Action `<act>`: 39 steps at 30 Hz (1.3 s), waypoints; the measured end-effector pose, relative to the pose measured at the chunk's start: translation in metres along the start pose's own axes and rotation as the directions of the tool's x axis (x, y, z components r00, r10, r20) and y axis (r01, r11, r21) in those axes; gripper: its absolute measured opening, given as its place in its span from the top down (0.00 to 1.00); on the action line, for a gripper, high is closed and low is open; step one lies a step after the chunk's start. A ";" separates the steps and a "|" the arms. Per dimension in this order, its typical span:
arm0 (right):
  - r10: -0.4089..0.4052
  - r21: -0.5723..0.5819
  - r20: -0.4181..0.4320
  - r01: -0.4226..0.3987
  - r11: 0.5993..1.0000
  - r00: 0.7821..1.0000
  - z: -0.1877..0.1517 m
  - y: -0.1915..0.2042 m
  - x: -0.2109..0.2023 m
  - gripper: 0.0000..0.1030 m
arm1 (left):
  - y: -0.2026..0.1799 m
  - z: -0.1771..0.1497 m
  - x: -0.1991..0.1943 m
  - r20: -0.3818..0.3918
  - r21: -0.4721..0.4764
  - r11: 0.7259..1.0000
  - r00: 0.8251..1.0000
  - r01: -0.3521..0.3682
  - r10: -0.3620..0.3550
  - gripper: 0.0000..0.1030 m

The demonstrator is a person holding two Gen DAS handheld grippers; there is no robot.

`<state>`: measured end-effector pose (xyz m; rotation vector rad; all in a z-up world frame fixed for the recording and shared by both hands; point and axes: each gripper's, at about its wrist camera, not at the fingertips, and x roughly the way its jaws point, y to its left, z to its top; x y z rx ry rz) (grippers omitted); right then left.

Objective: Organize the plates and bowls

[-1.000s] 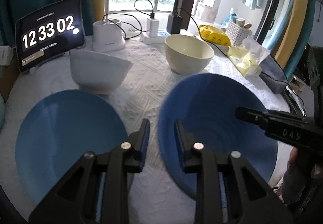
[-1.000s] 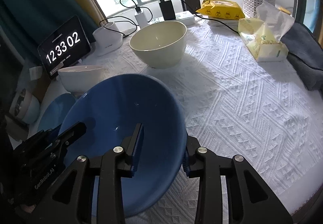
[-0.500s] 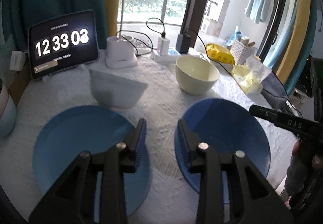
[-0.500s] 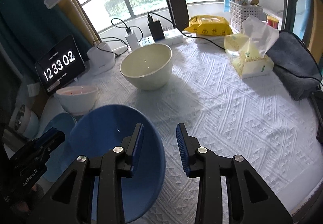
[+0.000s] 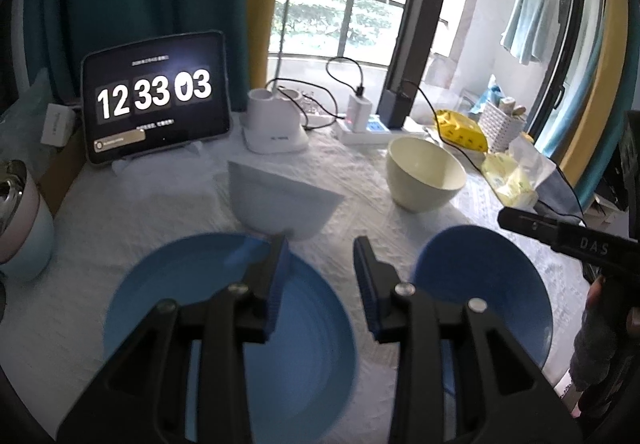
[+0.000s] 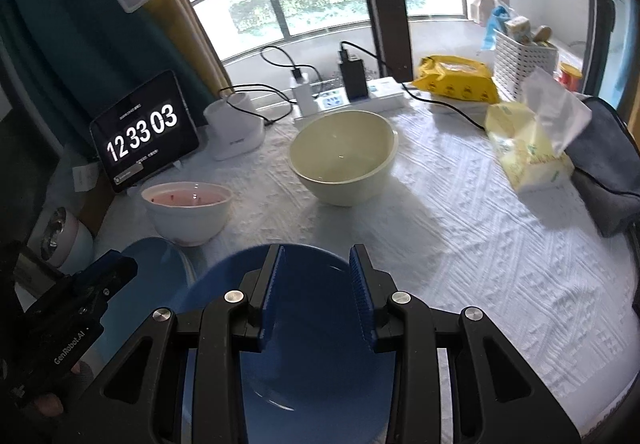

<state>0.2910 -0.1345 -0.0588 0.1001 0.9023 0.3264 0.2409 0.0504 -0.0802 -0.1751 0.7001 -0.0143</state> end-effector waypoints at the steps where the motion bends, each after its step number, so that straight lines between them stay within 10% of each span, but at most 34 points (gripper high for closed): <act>1: 0.004 -0.003 -0.001 -0.004 1.000 1.000 0.002 0.004 0.001 0.66 | 0.005 0.002 0.000 0.002 -0.004 1.000 1.000 -0.002 0.002 0.66; 39: 0.051 0.111 -0.159 -0.033 0.993 0.986 0.045 0.100 0.105 0.66 | 0.088 0.064 0.059 -0.020 -0.089 0.992 0.996 0.086 -0.088 0.56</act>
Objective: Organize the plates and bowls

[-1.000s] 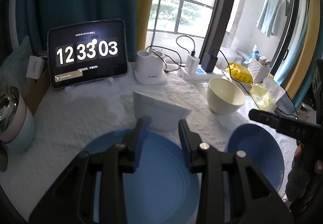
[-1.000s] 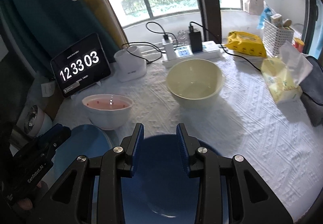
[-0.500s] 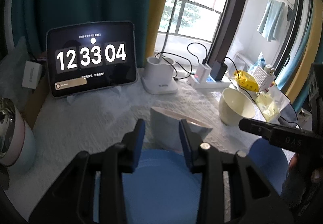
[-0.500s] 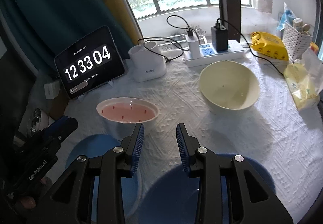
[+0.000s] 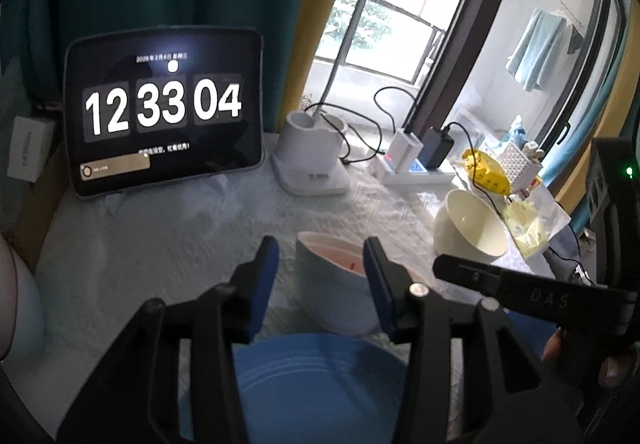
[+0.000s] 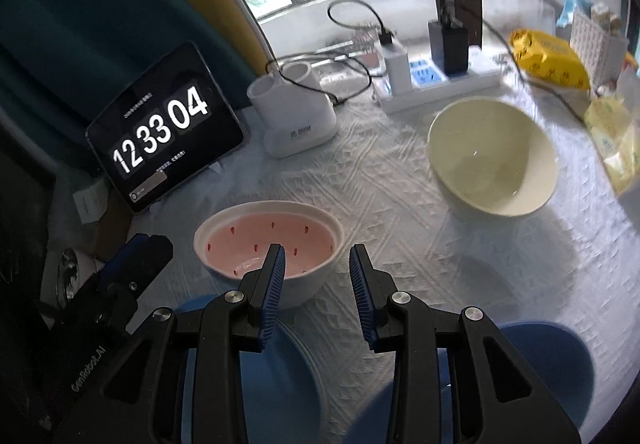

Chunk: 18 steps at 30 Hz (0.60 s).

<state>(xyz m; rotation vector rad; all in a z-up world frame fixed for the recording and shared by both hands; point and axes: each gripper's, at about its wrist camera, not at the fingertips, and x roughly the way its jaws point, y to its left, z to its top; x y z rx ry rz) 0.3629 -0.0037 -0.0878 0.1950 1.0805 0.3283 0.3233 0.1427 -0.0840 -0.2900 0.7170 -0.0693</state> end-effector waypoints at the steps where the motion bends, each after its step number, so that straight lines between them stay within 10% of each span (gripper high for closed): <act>1: 0.000 0.004 -0.003 0.000 1.000 1.000 0.000 0.001 0.003 0.66 | 0.001 0.000 0.004 -0.009 -0.003 1.000 1.000 0.000 0.000 0.56; 18: -0.001 0.115 -0.100 0.013 0.993 0.995 0.005 -0.007 0.043 0.63 | 0.004 0.002 0.037 -0.091 -0.052 0.999 0.996 0.008 -0.013 0.53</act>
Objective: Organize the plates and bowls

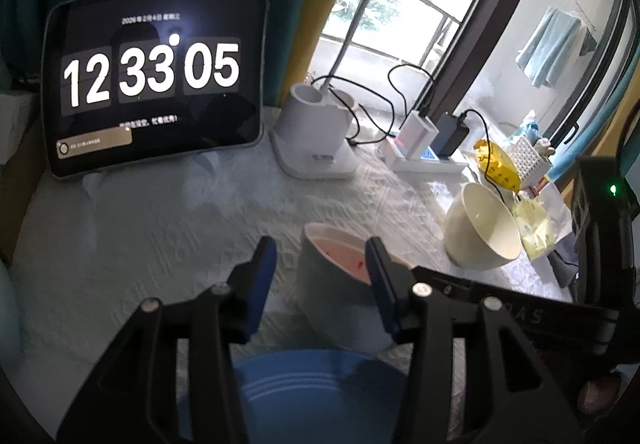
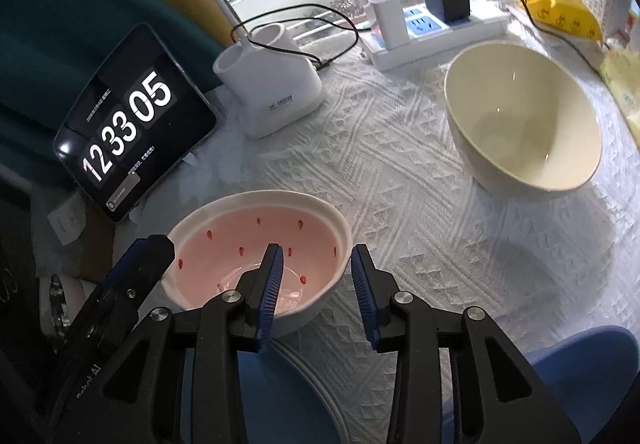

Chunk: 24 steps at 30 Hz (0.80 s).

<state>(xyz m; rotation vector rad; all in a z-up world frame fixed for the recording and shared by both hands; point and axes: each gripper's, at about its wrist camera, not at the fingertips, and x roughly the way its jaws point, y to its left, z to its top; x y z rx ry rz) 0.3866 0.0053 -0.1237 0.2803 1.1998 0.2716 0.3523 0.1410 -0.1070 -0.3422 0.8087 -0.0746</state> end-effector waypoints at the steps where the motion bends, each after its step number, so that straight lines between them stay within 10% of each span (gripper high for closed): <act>1: 0.006 0.010 -0.009 -0.006 1.000 1.000 0.000 -0.001 0.001 0.63 | -0.002 0.001 0.003 -0.014 0.001 1.000 1.000 0.005 -0.005 0.52; 24: 0.039 -0.018 -0.040 -0.039 0.999 0.998 0.000 -0.001 0.009 0.76 | -0.003 -0.005 0.017 -0.035 0.018 1.000 0.999 0.023 -0.023 0.62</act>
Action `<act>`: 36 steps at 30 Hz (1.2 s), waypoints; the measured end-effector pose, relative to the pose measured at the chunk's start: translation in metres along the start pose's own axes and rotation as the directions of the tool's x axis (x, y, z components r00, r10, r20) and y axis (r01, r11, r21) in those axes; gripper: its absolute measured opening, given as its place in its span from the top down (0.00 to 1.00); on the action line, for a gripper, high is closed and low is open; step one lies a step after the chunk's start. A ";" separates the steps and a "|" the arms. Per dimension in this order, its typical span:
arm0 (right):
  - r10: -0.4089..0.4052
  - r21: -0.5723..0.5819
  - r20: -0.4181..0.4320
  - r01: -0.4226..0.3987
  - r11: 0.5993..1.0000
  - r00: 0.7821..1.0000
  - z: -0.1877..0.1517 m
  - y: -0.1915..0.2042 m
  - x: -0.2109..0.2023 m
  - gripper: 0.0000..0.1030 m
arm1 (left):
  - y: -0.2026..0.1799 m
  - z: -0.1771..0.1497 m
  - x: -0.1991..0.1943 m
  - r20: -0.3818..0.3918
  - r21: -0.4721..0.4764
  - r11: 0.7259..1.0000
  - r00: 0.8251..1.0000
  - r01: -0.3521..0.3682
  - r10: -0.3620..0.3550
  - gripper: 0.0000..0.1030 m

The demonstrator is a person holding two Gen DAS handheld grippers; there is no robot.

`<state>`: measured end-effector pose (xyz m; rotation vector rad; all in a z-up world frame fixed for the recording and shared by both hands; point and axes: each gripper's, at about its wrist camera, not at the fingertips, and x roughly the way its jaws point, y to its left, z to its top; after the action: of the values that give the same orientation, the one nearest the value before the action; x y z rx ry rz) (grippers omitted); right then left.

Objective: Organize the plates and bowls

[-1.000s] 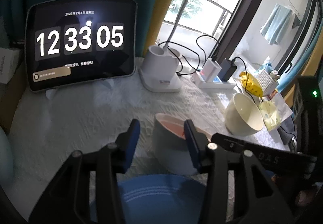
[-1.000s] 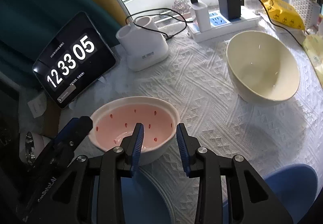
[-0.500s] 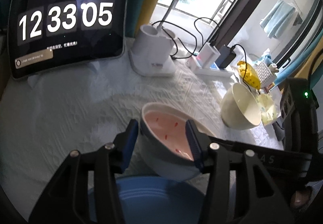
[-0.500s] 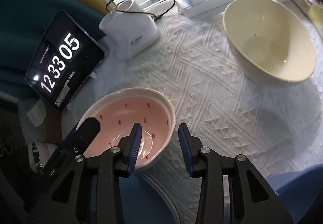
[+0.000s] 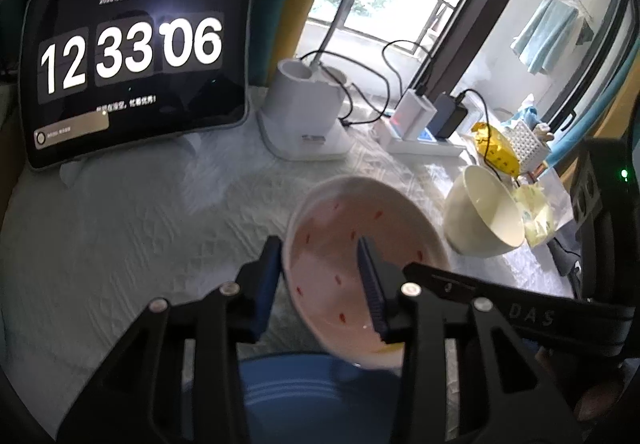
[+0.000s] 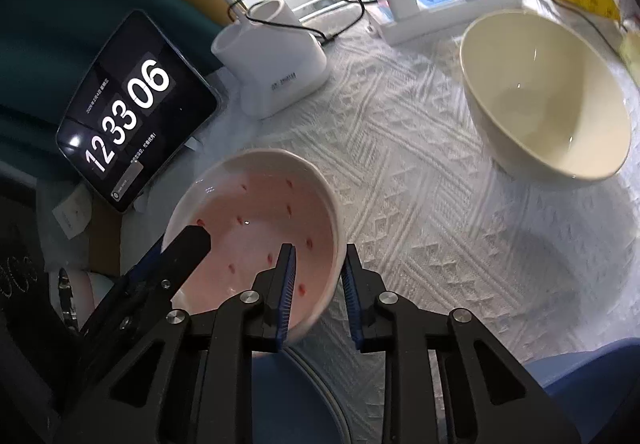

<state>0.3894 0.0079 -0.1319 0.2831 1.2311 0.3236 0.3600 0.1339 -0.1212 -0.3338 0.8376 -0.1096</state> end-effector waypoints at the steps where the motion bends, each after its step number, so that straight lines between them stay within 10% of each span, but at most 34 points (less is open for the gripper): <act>1: -0.004 -0.006 0.015 0.004 1.000 1.000 0.000 0.001 -0.002 0.76 | -0.001 0.000 -0.002 0.010 0.005 1.000 1.000 0.002 -0.002 0.62; 36: 0.031 -0.071 0.199 -0.017 0.997 0.979 -0.026 0.003 -0.098 0.76 | -0.056 -0.009 -0.077 0.145 0.070 0.997 0.988 0.038 -0.048 0.62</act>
<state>0.3354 -0.0269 -0.0532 0.2643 1.0166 0.3492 0.3036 0.0966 -0.0533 -0.2929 0.6795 -0.1514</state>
